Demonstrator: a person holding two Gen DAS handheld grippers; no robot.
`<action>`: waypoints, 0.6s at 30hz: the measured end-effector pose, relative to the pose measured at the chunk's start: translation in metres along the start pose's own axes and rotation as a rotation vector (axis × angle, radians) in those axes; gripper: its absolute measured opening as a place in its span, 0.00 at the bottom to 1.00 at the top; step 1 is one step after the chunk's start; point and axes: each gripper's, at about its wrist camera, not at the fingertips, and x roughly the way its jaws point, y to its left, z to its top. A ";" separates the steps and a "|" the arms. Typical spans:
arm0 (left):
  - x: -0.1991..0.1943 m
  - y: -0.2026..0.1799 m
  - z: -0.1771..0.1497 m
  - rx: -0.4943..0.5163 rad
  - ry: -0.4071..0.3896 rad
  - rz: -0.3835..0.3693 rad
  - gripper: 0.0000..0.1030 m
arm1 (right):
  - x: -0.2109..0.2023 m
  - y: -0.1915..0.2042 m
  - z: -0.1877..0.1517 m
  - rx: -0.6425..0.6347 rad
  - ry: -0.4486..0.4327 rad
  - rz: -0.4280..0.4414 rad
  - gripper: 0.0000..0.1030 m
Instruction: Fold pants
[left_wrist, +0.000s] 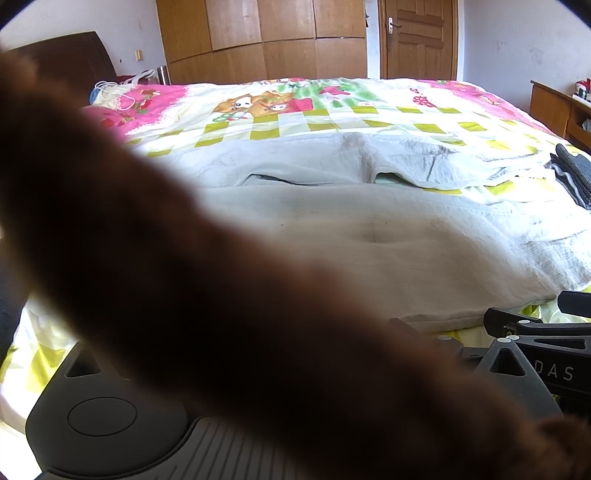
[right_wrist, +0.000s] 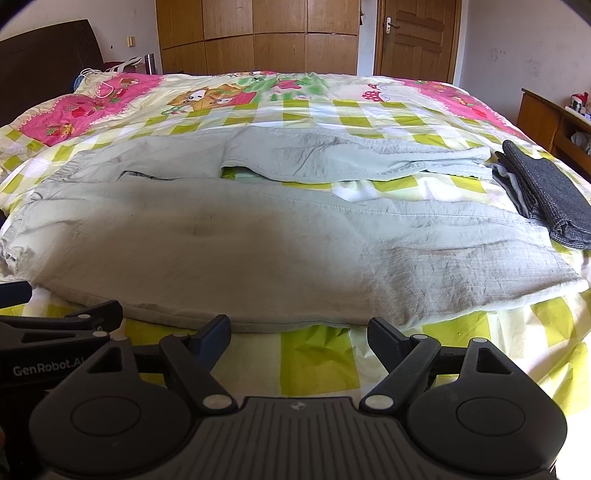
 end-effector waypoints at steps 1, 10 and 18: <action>0.000 0.000 0.000 -0.001 0.000 -0.001 1.00 | 0.000 0.000 0.000 0.000 0.000 0.000 0.91; 0.000 -0.001 0.000 -0.005 -0.002 -0.009 1.00 | 0.000 0.000 0.000 0.000 0.000 0.001 0.90; 0.000 -0.001 0.000 -0.009 -0.006 -0.018 1.00 | 0.000 0.001 0.000 0.002 0.000 0.006 0.88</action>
